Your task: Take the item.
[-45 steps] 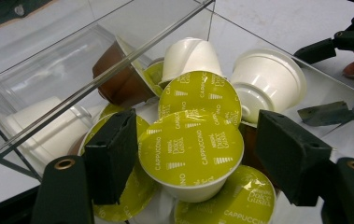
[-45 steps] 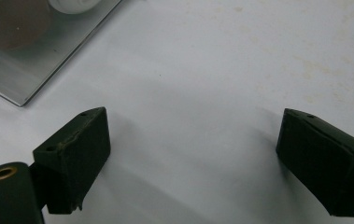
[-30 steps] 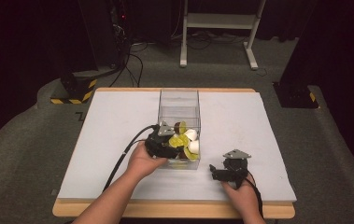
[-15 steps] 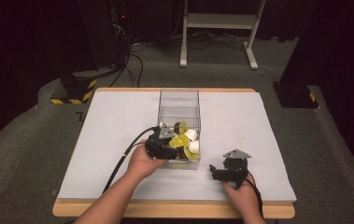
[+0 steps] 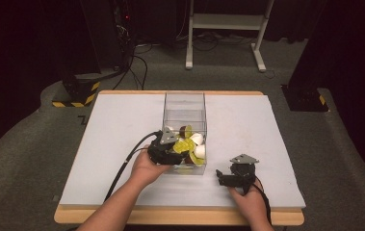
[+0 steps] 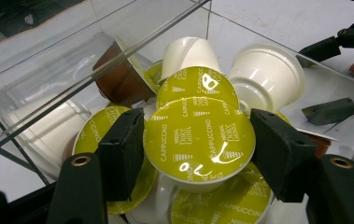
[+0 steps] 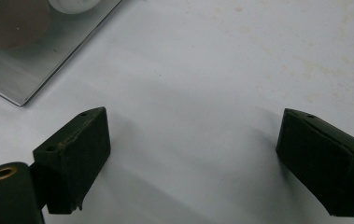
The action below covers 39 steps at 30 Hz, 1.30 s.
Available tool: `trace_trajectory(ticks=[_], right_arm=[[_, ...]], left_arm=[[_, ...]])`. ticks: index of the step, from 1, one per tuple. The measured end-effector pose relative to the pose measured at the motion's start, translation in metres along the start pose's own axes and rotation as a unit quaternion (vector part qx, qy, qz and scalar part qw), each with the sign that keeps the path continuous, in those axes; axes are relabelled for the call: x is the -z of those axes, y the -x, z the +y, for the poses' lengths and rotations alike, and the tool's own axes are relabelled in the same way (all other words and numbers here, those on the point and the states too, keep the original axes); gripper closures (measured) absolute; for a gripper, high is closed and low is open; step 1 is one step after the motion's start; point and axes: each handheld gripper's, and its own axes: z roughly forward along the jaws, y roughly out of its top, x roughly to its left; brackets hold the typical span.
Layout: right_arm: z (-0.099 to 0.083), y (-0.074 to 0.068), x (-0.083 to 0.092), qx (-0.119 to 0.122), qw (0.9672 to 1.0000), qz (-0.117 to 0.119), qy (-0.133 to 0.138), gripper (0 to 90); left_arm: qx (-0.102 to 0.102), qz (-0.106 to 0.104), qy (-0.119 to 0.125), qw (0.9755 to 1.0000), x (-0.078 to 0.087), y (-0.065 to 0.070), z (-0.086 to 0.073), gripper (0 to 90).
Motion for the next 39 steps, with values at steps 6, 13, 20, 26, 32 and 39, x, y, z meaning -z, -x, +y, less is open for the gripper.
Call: trace_trajectory(ticks=[6,13,20,26,32,39], right_arm=[[0.0,0.0,0.0,0.0,1.0,0.0,0.0,10.0],[0.0,0.0,0.0,0.0,1.0,0.0,0.0,10.0],[0.0,0.0,0.0,0.0,1.0,0.0,0.0,10.0],[0.0,0.0,0.0,0.0,1.0,0.0,0.0,10.0],[0.0,0.0,0.0,0.0,1.0,0.0,0.0,10.0],[0.0,0.0,0.0,0.0,1.0,0.0,0.0,10.0]], left_arm=[[0.003,-0.009,0.004,1.0,0.004,0.0,0.001,38.0],[0.012,-0.015,0.012,0.9998,0.006,0.001,0.001,38.0],[0.01,-0.02,0.013,0.9997,0.008,0.001,0.003,38.0],[0.012,-0.022,0.018,0.9995,0.01,0.002,0.004,38.0],[0.012,-0.027,0.025,0.9992,0.013,0.002,0.006,38.0],[0.02,-0.028,0.031,0.9989,0.015,0.003,0.008,38.0]])
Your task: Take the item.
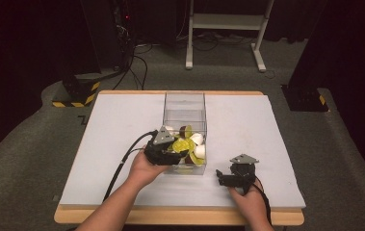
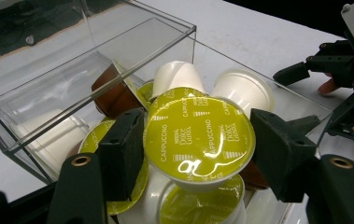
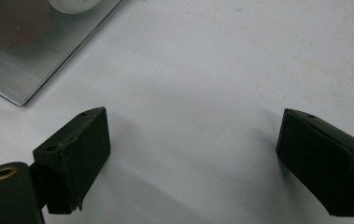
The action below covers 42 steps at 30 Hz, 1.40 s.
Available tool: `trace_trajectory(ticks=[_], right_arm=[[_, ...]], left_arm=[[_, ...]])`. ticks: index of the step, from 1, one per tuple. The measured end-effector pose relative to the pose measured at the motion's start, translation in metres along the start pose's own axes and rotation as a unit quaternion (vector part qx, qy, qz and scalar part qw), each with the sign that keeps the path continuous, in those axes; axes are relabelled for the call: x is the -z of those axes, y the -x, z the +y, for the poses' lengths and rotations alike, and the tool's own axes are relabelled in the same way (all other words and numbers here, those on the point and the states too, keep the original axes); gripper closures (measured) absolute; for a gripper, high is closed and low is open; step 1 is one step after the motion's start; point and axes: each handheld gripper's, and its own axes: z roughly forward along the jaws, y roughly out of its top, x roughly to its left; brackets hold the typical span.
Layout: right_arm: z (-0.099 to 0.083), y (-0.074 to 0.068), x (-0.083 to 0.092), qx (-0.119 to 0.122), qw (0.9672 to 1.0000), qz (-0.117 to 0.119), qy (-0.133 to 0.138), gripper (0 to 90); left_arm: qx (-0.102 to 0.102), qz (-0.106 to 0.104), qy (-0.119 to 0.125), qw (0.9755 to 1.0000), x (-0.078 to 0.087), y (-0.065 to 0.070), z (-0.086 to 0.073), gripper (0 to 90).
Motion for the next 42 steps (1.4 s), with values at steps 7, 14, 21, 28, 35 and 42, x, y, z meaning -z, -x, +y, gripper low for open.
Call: trace_trajectory(ticks=[7,14,21,28,35,42], right_arm=[[0.0,0.0,0.0,0.0,1.0,0.0,0.0,10.0],[0.0,0.0,0.0,0.0,1.0,0.001,0.0,10.0],[0.0,0.0,0.0,0.0,1.0,0.0,0.0,10.0],[0.0,0.0,0.0,0.0,1.0,0.0,0.0,10.0],[0.0,0.0,0.0,0.0,1.0,0.0,0.0,10.0],[0.0,0.0,0.0,0.0,1.0,0.0,0.0,10.0]], left_arm=[[-0.004,-0.004,0.0,1.0,0.003,-0.001,0.002,38.0],[0.0,-0.006,0.008,1.0,0.008,-0.001,0.006,38.0],[0.009,-0.009,0.02,0.9997,0.012,-0.001,0.01,38.0],[0.012,-0.01,0.026,0.9995,0.018,-0.003,0.011,38.0],[0.019,-0.009,0.034,0.9992,0.024,-0.006,0.01,38.0],[0.017,-0.006,0.037,0.9992,0.03,-0.011,0.009,38.0]])
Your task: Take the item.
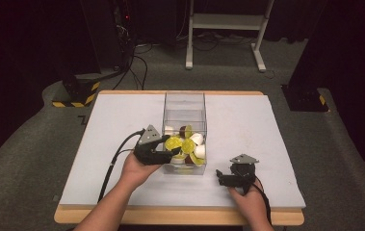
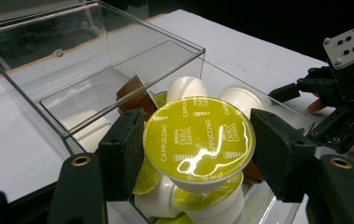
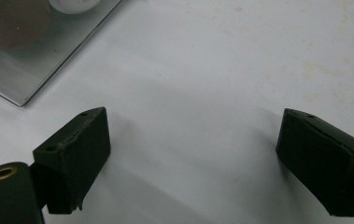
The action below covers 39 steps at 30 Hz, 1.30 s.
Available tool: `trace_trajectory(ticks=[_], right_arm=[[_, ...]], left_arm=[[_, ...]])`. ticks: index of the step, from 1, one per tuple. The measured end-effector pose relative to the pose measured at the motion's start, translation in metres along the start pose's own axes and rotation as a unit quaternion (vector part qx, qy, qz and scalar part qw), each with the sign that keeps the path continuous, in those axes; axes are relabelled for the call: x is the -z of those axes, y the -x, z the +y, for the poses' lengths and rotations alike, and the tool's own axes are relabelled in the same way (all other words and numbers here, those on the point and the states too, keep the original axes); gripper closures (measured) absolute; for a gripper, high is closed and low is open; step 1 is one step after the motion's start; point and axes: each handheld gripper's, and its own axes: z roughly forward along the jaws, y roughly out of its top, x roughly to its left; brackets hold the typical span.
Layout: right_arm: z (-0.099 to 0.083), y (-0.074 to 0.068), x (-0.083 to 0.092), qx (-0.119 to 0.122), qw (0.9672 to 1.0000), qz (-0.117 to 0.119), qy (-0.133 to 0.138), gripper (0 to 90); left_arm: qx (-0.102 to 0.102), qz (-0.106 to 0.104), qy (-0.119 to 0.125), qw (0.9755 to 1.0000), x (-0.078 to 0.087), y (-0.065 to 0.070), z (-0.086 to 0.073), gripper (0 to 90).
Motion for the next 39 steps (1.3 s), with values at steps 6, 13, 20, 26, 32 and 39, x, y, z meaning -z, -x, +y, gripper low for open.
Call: trace_trajectory(ticks=[6,13,20,26,32,39], right_arm=[[0.0,0.0,0.0,0.0,1.0,0.0,0.0,10.0],[0.0,0.0,0.0,0.0,1.0,0.0,0.0,10.0],[0.0,0.0,0.0,0.0,1.0,0.0,0.0,10.0],[0.0,0.0,0.0,0.0,1.0,0.0,0.0,10.0],[0.0,0.0,0.0,0.0,1.0,0.0,0.001,10.0],[0.0,0.0,0.0,0.001,1.0,-0.001,0.001,10.1]], left_arm=[[0.002,0.005,0.007,1.0,0.006,-0.004,0.001,38.0],[0.003,0.013,0.019,0.9997,0.017,-0.01,0.004,38.1],[0.003,0.026,0.027,0.9993,0.029,-0.02,0.006,38.1],[0.006,0.038,0.032,0.9988,0.037,-0.029,0.007,38.1],[0.004,0.049,0.032,0.9983,0.046,-0.038,0.008,38.1],[0.01,0.063,0.04,0.9972,0.056,-0.049,0.009,38.1]])
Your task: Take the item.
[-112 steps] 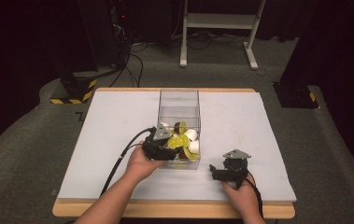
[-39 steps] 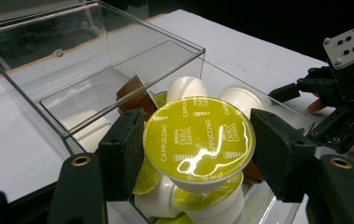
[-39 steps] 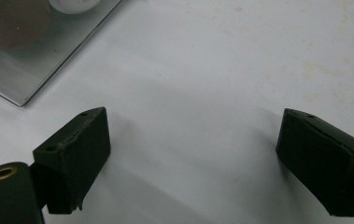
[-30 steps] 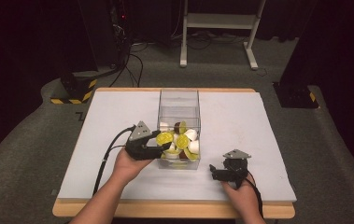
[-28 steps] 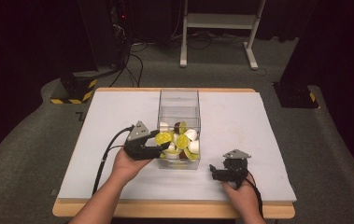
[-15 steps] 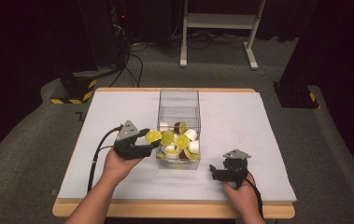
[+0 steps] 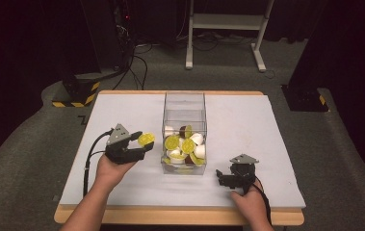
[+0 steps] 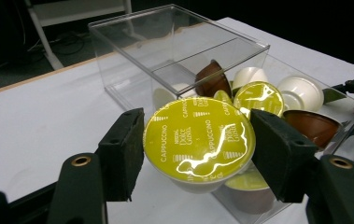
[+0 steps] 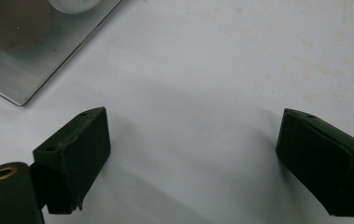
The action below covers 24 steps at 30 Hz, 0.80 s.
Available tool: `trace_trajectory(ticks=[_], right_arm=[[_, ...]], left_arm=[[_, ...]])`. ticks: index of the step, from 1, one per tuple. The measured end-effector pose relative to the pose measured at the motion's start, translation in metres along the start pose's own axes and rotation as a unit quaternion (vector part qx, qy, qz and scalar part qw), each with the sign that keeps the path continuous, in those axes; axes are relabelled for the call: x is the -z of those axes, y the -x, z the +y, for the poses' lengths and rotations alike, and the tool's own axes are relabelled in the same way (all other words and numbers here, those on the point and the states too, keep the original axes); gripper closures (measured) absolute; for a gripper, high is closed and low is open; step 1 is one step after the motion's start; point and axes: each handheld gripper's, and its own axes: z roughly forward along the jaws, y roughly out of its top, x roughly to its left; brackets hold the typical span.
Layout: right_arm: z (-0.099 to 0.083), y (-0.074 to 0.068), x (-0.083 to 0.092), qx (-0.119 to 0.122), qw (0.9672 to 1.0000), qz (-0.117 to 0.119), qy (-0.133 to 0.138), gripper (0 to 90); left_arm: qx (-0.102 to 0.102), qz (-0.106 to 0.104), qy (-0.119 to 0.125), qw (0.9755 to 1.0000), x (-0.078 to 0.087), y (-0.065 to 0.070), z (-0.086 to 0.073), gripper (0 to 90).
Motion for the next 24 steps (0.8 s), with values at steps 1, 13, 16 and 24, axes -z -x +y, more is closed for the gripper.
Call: trace_trajectory(ticks=[1,13,16,24], right_arm=[[0.0,0.0,0.0,0.0,1.0,0.0,0.0,10.1],[0.0,0.0,0.0,-0.001,1.0,0.001,-0.001,10.0],[0.0,0.0,0.0,-0.001,1.0,0.001,-0.001,10.0],[0.0,0.0,0.0,-0.001,1.0,0.001,-0.001,10.0]], left_arm=[[-0.003,0.002,-0.002,1.0,0.001,-0.002,0.0,38.1],[0.002,0.036,0.003,0.9993,0.014,-0.027,-0.001,38.1],[0.003,0.044,0.002,0.999,0.016,-0.032,-0.002,38.1],[0.011,0.062,-0.001,0.998,0.016,-0.047,-0.009,38.1]])
